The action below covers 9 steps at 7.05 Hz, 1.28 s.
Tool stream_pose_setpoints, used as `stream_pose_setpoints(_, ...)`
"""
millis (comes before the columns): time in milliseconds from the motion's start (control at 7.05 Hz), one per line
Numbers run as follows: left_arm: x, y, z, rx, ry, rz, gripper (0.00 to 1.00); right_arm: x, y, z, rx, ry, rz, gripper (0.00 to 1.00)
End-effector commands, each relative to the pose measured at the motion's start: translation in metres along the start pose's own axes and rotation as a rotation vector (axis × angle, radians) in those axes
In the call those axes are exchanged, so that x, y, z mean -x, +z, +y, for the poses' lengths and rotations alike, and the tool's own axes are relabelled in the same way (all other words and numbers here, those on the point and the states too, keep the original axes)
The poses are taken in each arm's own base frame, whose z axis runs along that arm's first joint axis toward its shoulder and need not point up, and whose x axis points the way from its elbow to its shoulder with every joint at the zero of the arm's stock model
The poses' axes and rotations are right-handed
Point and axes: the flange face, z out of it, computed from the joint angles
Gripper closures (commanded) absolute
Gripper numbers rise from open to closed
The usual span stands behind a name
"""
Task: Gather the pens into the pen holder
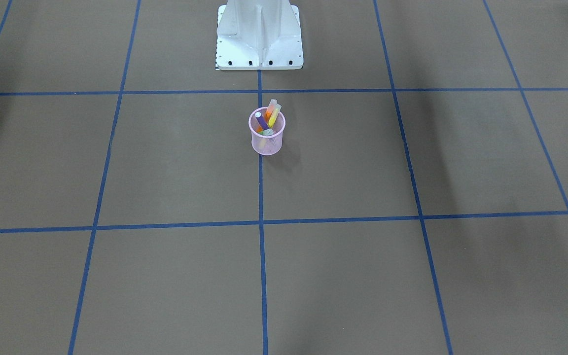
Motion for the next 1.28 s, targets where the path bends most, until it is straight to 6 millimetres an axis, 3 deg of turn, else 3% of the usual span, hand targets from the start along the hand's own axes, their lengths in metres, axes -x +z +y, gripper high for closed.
stream_pose_setpoints(0,0.005,0.01,0.012,0.011,-0.015,0.002,0.0,0.0,-0.001,0.0,-0.001,-0.001,0.002,0.0)
stream_pose_setpoints(567,-0.006,-0.004,0.015,-0.013,0.014,-0.009,0.0,-0.001,0.001,0.001,0.001,0.002,0.003,0.0)
stream_pose_setpoints(1134,-0.005,-0.001,0.023,-0.004,0.006,-0.007,0.0,-0.001,0.001,0.001,0.001,0.002,0.005,0.0)
